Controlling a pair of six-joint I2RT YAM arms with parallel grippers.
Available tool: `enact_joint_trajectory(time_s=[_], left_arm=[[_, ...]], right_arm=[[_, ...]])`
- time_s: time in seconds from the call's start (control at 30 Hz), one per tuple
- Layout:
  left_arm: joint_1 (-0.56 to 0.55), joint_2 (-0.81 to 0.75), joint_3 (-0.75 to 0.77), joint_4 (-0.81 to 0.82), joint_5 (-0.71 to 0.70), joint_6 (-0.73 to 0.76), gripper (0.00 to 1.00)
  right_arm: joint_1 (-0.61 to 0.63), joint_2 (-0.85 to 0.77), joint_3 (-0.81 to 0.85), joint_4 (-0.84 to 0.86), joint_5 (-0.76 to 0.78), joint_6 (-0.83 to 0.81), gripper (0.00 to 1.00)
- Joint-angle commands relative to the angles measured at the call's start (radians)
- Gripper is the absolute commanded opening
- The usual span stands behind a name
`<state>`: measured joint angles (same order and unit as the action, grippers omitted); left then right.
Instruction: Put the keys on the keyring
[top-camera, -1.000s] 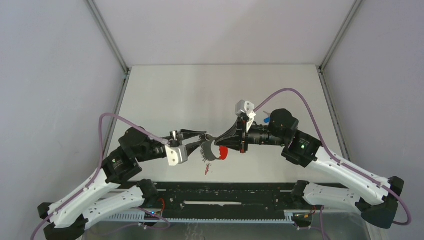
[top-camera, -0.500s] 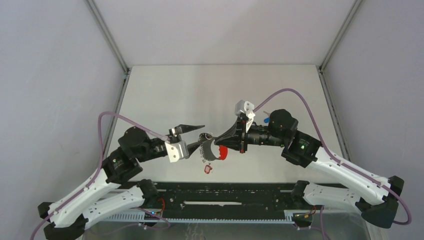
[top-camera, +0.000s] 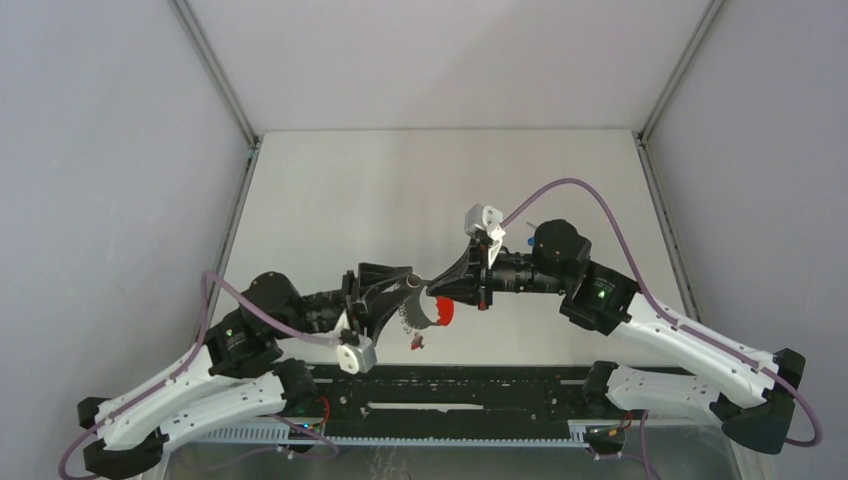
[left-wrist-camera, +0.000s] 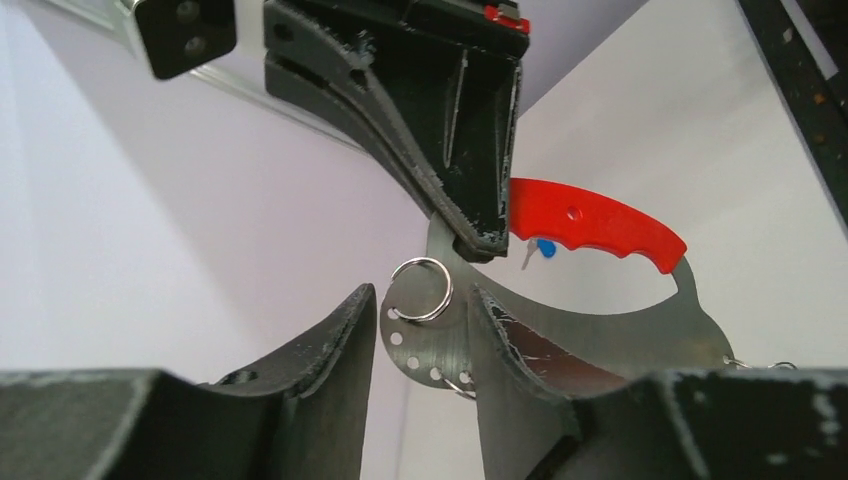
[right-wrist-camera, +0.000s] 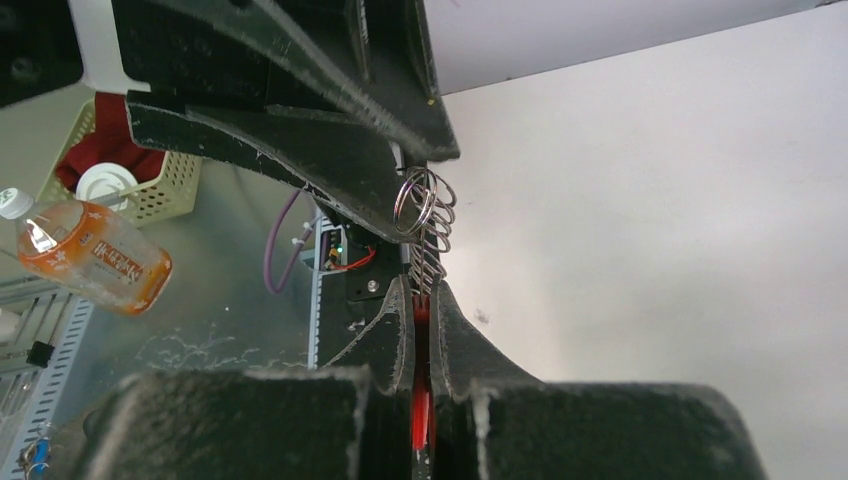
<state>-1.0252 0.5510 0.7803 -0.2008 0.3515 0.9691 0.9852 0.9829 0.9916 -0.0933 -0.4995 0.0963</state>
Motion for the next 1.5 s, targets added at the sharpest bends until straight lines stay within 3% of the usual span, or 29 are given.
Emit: enact_joint_trajectory(time_s=[0.0,0.63,0.87,1.17,1.27,1.47], left_arm=[[-0.026,0.003,-0.019,-0.01,-0.022,0.174,0.41],[-0.036,0.005,-0.008,-0.058,-0.047,0.287,0.19],[-0.038,0.007,-0.002,-0.09,-0.051,0.298,0.17],[-0.038,0.019,0.026,-0.121,-0.066,0.268,0.08],[-0.038,0.033,0.039,-0.121,-0.075,0.257,0.01],[-0.038,0.061,0.075,-0.092,-0.103,0.134,0.0]], right_arm=[[0.018,-0.003,0.035,0.046,-0.042,0.016,0.0],[0.02,0.0,0.035,0.038,-0.048,0.029,0.0],[0.02,-0.005,0.034,0.028,-0.045,0.029,0.0],[0.021,-0.004,0.034,0.019,-0.041,0.018,0.0],[0.025,-0.005,0.035,0.015,-0.035,0.012,0.0],[0.044,-0.008,0.035,0.002,-0.003,-0.007,0.0]])
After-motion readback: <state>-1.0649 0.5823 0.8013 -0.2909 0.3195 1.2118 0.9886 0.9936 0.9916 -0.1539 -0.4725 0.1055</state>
